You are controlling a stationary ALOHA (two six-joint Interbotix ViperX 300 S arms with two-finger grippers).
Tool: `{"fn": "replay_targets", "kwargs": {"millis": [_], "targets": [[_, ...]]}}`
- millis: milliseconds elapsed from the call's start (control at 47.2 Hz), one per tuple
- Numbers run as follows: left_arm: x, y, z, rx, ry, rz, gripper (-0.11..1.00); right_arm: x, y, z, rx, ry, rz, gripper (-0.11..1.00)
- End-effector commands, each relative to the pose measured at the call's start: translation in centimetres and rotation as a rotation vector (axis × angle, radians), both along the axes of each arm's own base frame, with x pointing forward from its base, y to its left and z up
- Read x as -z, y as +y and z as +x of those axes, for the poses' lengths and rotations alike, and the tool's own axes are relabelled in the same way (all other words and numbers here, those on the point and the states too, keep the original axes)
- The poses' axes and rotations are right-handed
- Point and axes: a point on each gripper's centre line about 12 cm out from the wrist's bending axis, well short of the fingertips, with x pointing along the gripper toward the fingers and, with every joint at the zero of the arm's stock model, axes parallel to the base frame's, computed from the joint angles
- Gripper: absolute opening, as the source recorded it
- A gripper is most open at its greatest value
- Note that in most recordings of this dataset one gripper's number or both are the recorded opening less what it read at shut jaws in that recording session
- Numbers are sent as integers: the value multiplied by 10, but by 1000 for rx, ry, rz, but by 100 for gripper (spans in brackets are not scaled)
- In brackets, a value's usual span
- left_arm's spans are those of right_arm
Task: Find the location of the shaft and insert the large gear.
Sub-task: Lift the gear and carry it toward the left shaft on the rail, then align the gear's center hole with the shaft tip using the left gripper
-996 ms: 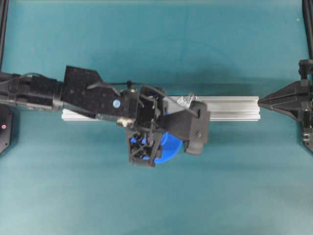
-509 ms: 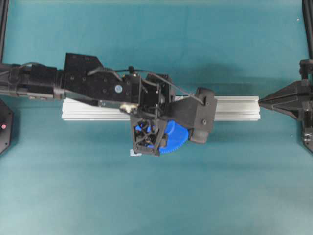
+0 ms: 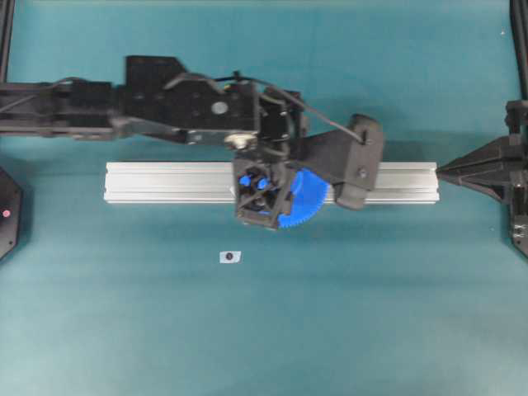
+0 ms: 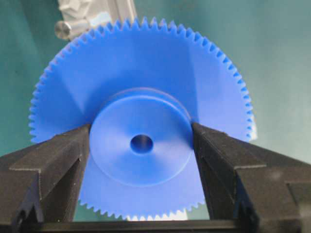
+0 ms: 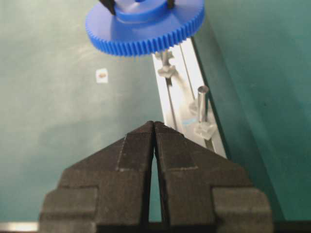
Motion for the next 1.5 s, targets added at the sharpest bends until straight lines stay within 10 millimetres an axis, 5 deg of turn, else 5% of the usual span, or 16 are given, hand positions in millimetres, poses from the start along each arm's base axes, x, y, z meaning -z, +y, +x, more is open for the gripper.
{"fn": "replay_targets", "kwargs": {"millis": [0,720,1483], "targets": [[-30,5,10,5,-74,12,71,-5,-2,2,13,-13,6,4],[-24,35,47,14,-78,36,70,-7,-2,0,16,-27,5,4],[-5,51,54,-13,-50,34,70,-5,-3,0,18,-20,6,4]]}}
